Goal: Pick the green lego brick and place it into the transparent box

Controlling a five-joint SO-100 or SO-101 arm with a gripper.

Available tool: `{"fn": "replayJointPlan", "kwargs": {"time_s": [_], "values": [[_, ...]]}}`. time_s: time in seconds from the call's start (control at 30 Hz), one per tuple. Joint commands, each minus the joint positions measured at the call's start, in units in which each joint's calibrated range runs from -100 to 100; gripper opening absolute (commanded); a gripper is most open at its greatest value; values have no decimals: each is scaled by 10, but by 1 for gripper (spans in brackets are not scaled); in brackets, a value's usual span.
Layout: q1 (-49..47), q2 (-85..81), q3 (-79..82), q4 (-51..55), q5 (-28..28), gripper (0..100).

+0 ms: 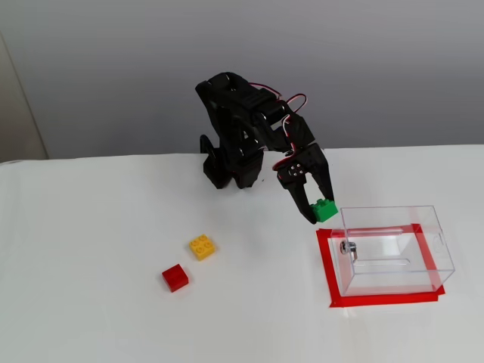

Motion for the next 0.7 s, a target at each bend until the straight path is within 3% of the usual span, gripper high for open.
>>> {"fn": "replayJointPlan", "kwargs": {"time_s": [0.0,0.67], "values": [[-28,39,-59,-10,1,9],[-177,335,-297,-10,1,9]]}}
